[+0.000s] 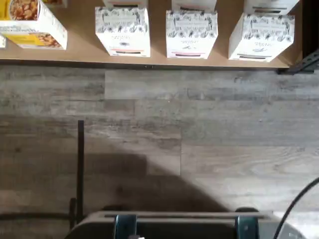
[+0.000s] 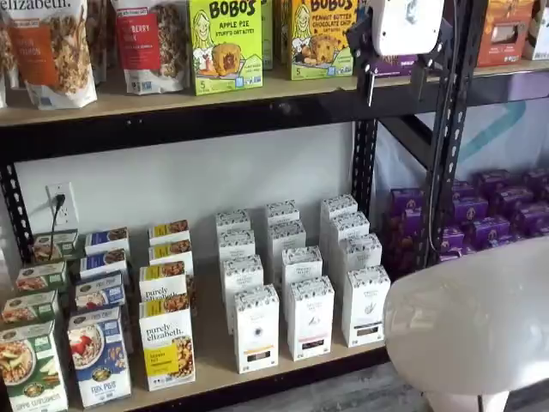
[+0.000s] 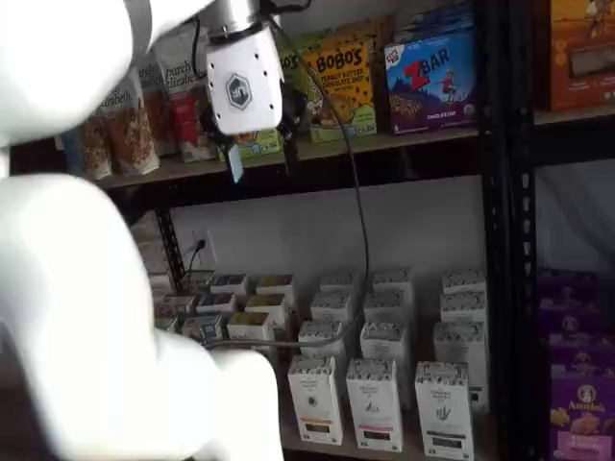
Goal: Pick up the white box with a green strip in the middle, on the bottom shelf, the sixth box from the left
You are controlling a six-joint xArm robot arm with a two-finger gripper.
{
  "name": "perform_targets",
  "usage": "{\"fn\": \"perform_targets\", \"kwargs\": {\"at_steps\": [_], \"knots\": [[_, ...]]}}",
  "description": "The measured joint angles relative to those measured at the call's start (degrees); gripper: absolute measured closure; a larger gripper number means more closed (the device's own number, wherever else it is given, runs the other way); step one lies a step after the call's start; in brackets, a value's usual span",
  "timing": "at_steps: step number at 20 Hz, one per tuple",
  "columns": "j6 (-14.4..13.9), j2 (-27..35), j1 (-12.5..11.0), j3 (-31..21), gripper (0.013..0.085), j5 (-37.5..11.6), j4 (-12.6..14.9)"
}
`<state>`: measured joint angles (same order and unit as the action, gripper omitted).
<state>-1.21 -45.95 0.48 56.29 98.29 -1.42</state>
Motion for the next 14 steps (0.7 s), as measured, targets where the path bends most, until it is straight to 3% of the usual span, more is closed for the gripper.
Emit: {"fn": "perform_targets", "kwargs": {"at_steps": [7, 14], "knots": [[2.7, 1.1, -2.6, -6.7, 0.0130, -7.1, -0.8], [4.9, 4.6, -4.7, -14.8, 0.0130, -18.3, 0.0]]}}
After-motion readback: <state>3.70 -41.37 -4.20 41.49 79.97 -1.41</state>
